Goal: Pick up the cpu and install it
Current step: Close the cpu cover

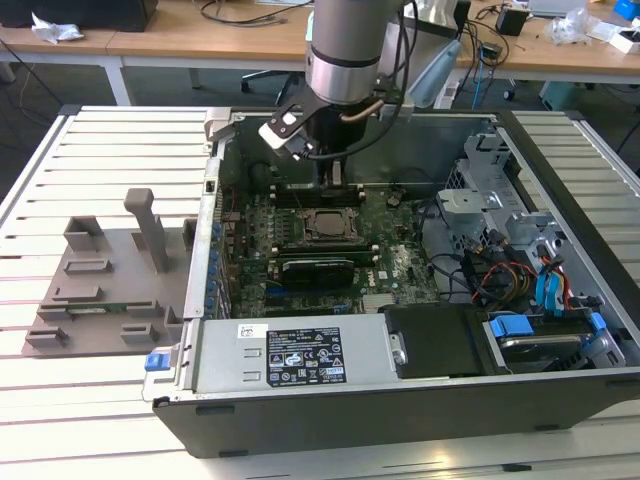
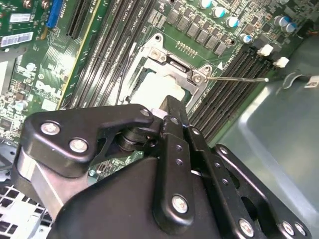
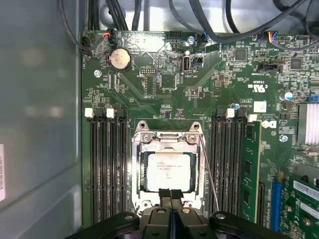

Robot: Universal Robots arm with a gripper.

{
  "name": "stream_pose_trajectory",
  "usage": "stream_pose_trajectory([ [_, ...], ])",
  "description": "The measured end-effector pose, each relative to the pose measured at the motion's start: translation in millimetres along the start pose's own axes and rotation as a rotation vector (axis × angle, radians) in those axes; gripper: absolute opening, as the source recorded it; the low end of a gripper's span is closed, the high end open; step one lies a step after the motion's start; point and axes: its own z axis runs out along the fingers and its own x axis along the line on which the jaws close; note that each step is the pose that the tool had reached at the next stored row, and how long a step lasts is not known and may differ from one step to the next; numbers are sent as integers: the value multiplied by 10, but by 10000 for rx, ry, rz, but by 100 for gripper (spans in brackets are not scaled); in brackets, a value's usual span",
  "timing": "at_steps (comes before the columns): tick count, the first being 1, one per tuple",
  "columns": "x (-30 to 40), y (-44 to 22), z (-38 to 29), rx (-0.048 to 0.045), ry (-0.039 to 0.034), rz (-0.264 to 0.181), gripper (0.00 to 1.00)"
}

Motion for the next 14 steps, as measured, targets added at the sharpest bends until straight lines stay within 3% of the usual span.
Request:
stream_pose_trajectory([
  [2,-1,-3,-97,0,-1,0,11],
  [11,-2,-13,-379,1,0,0,11],
  [14,-3,-18,-538,1,-1,0,11],
])
